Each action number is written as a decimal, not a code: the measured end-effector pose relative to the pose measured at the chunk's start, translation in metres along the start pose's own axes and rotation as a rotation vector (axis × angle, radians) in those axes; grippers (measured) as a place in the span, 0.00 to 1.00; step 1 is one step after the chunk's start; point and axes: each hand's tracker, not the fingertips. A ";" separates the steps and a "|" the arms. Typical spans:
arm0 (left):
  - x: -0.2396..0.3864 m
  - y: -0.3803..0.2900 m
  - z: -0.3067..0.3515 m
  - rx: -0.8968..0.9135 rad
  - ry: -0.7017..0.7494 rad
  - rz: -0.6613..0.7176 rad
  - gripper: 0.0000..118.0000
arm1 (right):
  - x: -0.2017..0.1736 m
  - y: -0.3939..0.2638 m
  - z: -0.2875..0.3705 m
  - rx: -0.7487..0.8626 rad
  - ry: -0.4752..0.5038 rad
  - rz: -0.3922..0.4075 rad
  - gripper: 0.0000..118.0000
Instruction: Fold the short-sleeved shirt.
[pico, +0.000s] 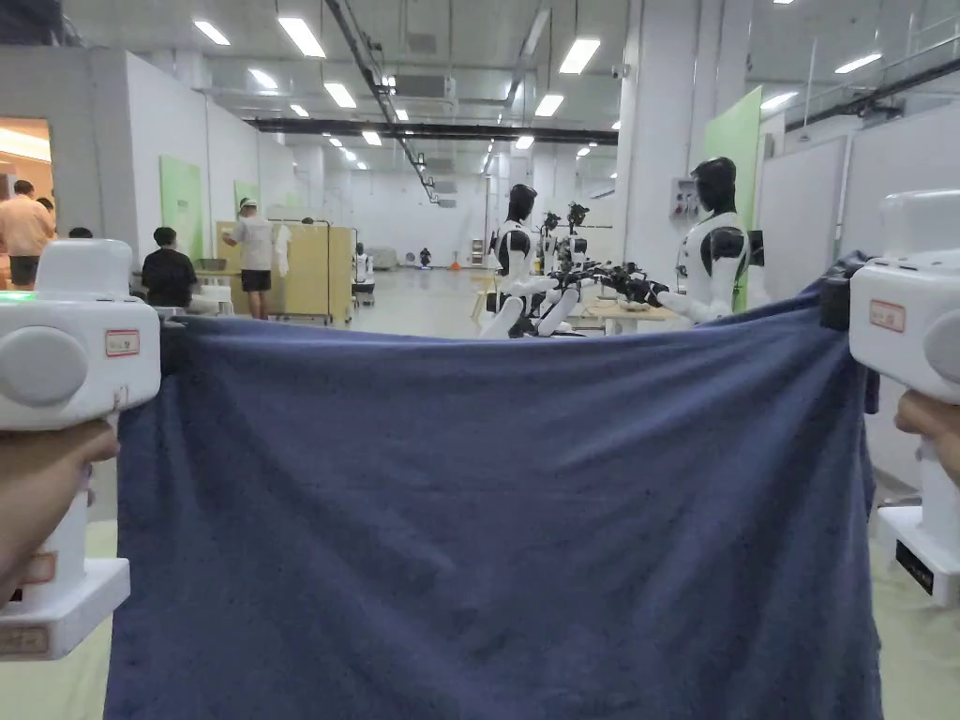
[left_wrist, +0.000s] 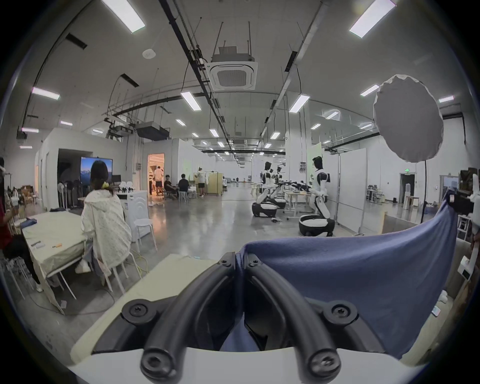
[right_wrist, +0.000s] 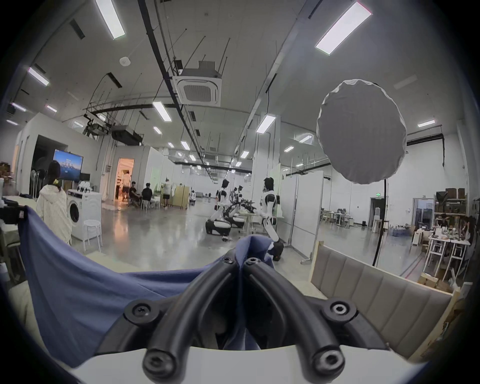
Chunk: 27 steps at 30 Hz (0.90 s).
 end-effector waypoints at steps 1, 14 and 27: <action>0.000 0.006 -0.009 0.013 0.008 -0.006 0.02 | -0.004 0.006 -0.009 0.020 -0.003 -0.017 0.01; -0.005 0.073 -0.135 0.079 0.080 -0.013 0.02 | -0.037 0.063 -0.165 0.107 -0.033 -0.028 0.01; 0.018 -0.070 -0.266 -0.078 0.079 -0.021 0.02 | -0.070 -0.100 -0.281 -0.074 -0.029 0.017 0.01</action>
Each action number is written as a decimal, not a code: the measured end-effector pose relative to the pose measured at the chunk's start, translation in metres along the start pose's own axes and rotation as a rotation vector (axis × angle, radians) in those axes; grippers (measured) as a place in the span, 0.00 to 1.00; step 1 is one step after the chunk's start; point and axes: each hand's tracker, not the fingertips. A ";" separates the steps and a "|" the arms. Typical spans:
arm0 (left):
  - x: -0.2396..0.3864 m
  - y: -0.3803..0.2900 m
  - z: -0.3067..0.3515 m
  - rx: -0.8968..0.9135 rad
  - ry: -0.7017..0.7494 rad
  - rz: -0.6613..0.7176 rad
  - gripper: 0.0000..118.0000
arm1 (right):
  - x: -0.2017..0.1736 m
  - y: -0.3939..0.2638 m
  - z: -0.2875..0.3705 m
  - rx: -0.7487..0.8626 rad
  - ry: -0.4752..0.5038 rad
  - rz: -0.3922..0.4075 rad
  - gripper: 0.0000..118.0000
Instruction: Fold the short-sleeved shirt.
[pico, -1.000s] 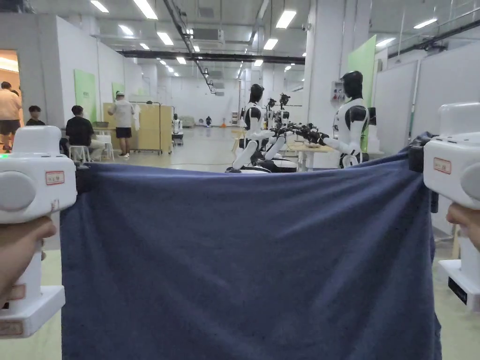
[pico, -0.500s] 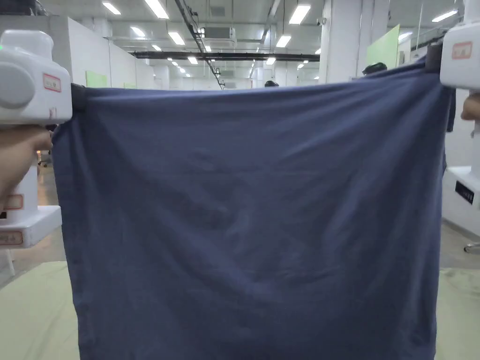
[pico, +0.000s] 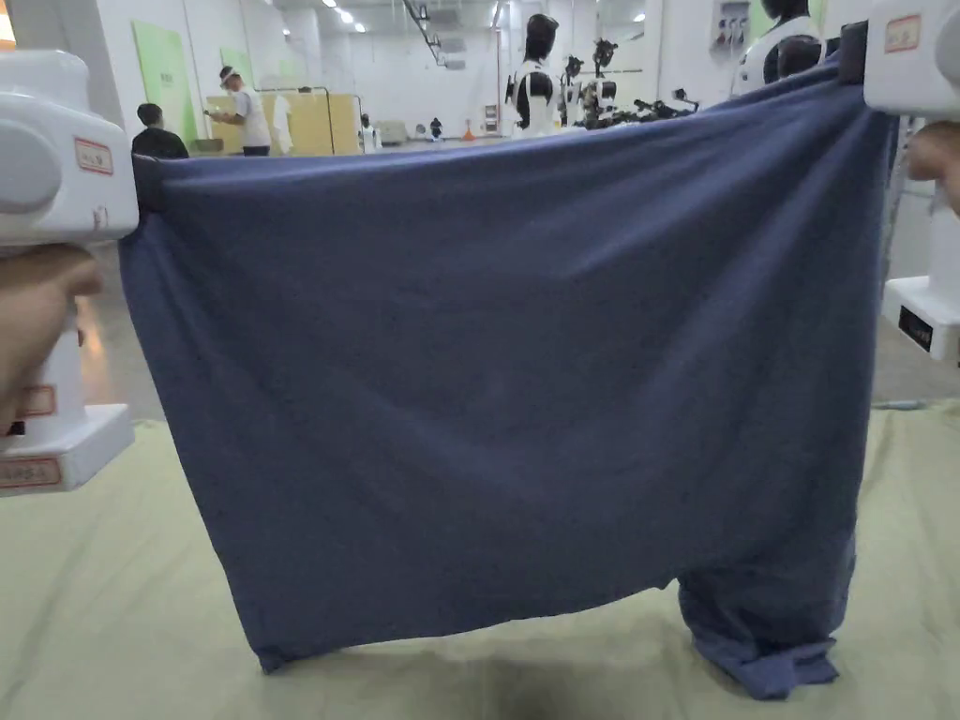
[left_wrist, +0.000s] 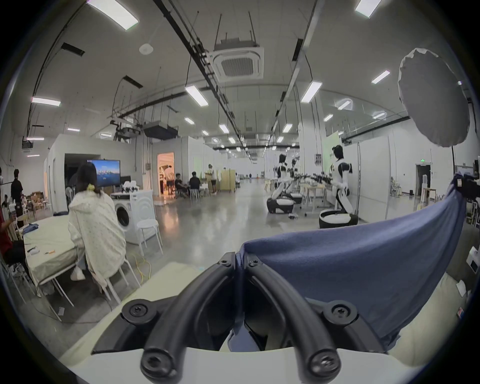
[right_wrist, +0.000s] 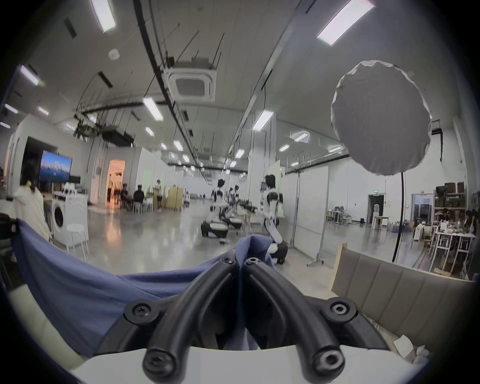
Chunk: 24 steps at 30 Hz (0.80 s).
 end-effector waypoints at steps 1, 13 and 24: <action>0.004 -0.014 -0.008 -0.026 0.000 0.000 0.02 | -0.002 -0.018 -0.006 -0.026 0.010 0.002 0.01; 0.035 -0.243 -0.028 -0.322 -0.072 -0.001 0.02 | -0.022 -0.257 0.019 -0.339 0.040 0.006 0.01; 0.024 -0.306 0.061 -0.381 -0.078 0.038 0.02 | -0.006 -0.307 0.131 -0.368 0.119 -0.002 0.01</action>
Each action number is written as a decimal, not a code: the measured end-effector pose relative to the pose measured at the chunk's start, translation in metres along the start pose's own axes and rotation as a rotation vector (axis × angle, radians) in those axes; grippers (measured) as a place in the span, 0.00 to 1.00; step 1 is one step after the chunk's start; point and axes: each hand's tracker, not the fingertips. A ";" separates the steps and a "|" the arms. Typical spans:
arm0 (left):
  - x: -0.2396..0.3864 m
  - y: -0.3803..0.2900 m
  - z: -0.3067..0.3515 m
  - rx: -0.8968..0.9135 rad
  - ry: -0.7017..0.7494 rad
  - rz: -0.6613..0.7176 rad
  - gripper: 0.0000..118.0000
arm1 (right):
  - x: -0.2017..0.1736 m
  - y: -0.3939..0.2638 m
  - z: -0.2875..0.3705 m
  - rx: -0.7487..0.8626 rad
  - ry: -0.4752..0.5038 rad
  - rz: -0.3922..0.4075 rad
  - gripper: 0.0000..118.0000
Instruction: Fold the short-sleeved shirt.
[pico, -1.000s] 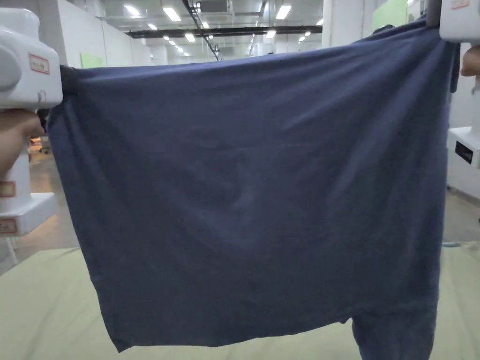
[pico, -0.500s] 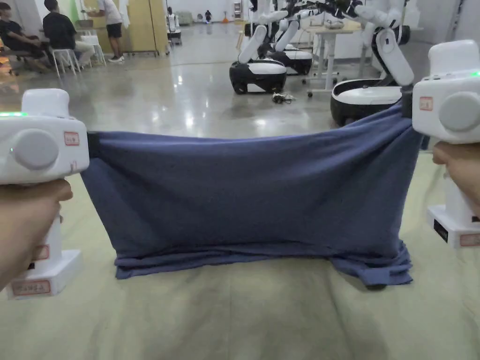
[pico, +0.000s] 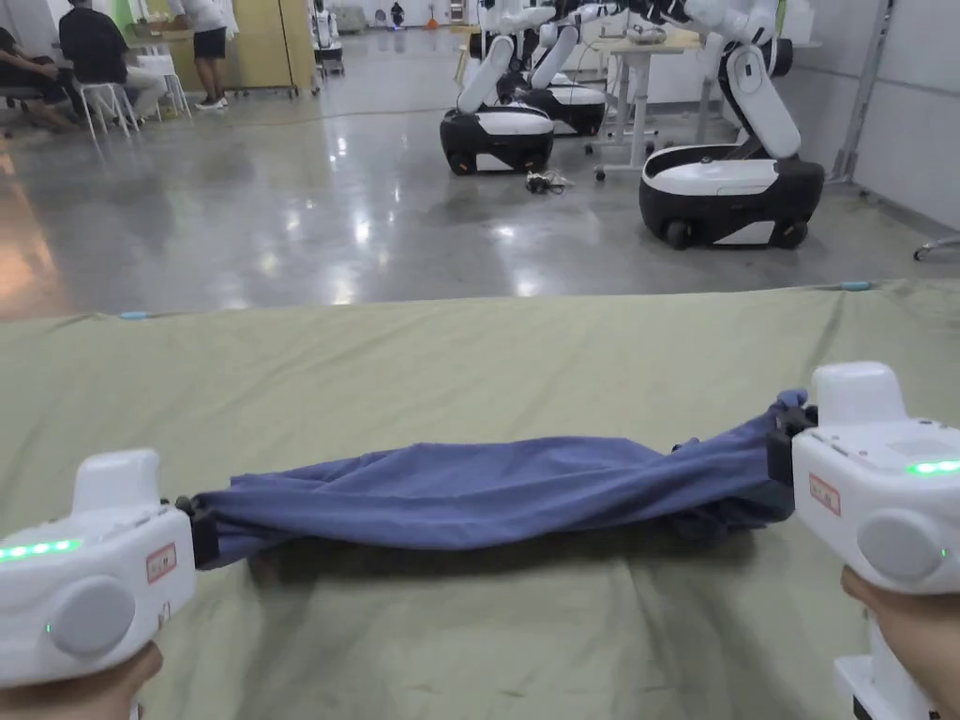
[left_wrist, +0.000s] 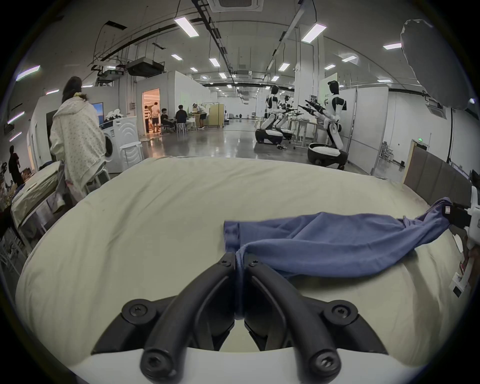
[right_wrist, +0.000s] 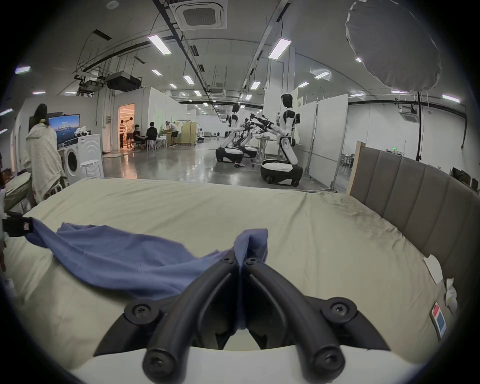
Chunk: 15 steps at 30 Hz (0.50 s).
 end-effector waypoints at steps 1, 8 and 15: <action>-0.003 -0.005 0.011 -0.006 0.004 0.001 0.02 | 0.001 -0.003 0.014 0.002 0.005 0.001 0.01; -0.035 -0.054 0.120 -0.006 -0.036 0.023 0.02 | 0.018 -0.038 0.133 -0.008 0.069 0.097 0.01; -0.054 -0.120 0.222 -0.055 -0.084 -0.039 0.02 | 0.028 -0.084 0.235 -0.052 0.096 0.133 0.01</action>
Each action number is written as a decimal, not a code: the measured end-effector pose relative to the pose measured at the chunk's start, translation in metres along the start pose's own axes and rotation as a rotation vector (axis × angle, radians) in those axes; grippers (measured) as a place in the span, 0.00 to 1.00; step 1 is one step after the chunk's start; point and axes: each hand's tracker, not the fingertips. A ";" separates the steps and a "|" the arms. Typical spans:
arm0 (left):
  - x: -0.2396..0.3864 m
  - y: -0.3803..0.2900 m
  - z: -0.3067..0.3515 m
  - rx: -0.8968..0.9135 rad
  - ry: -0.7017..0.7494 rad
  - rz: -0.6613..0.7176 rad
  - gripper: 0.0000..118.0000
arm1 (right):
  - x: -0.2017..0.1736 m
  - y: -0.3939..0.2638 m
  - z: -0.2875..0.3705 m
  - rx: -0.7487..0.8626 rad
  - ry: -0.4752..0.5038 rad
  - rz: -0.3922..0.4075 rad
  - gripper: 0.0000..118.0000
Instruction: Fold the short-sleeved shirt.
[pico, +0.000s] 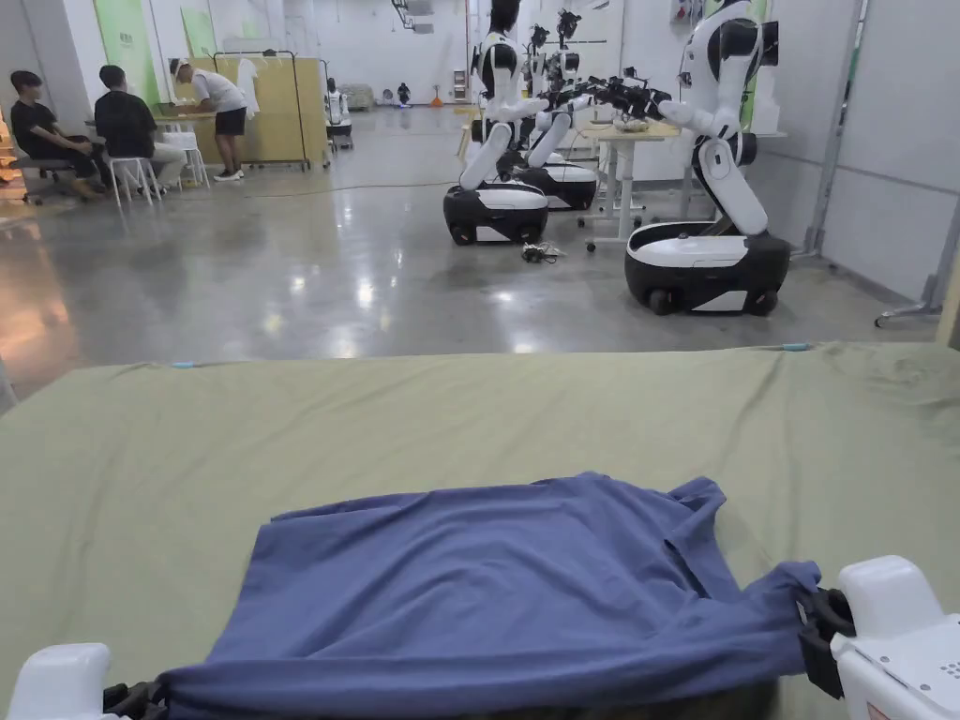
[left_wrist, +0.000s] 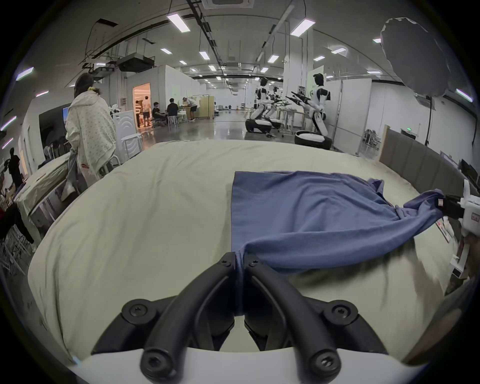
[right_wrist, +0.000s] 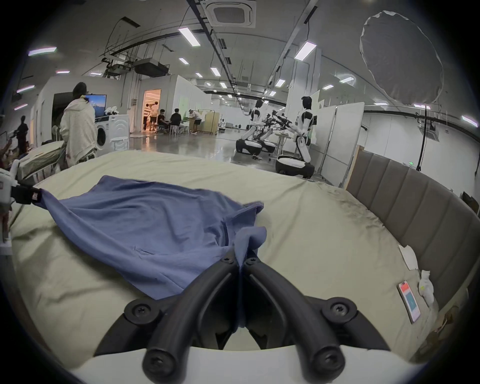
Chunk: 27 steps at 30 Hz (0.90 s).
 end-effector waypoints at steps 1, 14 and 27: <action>0.000 -0.008 0.009 -0.005 -0.003 0.002 0.02 | -0.002 -0.007 0.011 -0.013 0.009 0.010 0.01; 0.003 -0.092 0.099 -0.061 -0.041 -0.031 0.02 | -0.021 -0.094 0.110 -0.121 0.045 0.046 0.01; 0.001 -0.127 0.114 -0.131 -0.003 0.015 0.92 | -0.003 -0.141 0.104 -0.273 -0.005 -0.060 1.00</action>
